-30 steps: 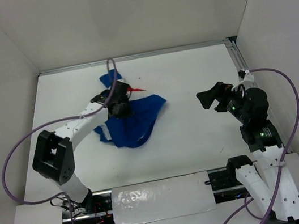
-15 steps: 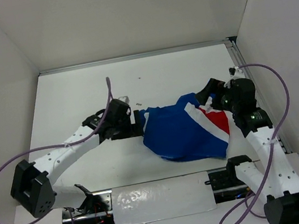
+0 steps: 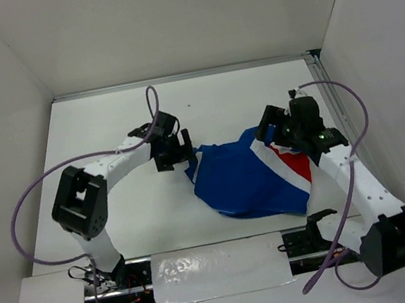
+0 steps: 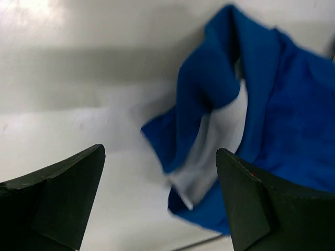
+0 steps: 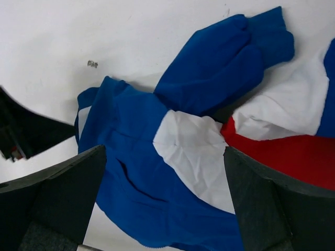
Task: Zip up the jacket
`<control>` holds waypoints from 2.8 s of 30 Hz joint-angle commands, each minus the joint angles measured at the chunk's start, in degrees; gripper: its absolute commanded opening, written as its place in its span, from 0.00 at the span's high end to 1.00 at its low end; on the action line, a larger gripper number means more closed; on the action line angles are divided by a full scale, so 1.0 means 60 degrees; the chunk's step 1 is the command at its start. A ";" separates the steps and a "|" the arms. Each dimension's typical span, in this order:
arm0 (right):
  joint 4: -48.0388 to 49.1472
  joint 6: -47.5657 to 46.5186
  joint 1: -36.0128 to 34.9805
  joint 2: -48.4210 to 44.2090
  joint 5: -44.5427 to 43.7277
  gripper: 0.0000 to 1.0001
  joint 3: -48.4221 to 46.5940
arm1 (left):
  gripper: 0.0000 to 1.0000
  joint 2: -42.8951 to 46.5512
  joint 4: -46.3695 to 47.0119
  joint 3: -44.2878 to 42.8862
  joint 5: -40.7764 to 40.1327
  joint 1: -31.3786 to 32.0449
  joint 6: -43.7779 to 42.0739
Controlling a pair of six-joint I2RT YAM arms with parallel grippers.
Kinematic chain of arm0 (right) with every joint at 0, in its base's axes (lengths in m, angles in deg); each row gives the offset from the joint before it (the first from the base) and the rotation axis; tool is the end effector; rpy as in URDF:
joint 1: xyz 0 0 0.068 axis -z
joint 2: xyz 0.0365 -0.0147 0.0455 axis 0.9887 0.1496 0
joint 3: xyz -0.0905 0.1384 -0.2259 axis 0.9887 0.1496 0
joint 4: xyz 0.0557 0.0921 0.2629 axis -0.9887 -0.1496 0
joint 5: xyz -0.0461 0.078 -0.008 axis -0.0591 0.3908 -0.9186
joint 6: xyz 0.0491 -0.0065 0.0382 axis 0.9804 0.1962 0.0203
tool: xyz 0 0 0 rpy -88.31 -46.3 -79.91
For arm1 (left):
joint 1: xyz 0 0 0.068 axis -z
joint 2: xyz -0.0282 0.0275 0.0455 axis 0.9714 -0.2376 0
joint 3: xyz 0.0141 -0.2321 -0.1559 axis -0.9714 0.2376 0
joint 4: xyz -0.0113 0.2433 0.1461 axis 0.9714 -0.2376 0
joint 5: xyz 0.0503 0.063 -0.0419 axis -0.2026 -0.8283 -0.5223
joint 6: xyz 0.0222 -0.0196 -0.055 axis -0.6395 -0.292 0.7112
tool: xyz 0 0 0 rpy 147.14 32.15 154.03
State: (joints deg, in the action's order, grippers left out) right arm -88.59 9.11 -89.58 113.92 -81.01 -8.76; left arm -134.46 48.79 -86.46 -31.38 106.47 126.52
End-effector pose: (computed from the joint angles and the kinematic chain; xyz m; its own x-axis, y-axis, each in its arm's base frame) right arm 0.2435 0.0401 0.2806 -0.6294 0.4049 -0.6633 0.0984 0.8882 0.4488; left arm 0.3397 -0.1998 0.2026 -0.8874 -0.2822 -0.3645 -0.1290 0.9111 -0.3914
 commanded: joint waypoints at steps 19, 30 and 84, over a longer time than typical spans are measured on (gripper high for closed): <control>-0.0897 -0.0469 -0.1023 0.4088 -0.1169 1.00 -0.6583 | 1.00 -0.0971 -0.0337 -0.4796 0.0588 -0.0860 -0.1409; -0.1941 -0.0075 0.0073 0.1134 0.0308 1.00 -0.7474 | 1.00 0.5254 -0.1945 -0.2359 -0.2548 -0.1388 -0.0625; -0.0711 0.2238 -0.3205 0.0107 0.0113 0.00 0.0567 | 0.01 0.0632 0.0189 -0.2059 0.0981 -0.0660 -0.1349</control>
State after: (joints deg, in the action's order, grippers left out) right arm -95.12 14.46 -107.59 116.48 -86.82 -13.68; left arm -125.01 45.01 -94.37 -28.56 98.19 124.16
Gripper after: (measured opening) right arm 0.994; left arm 0.993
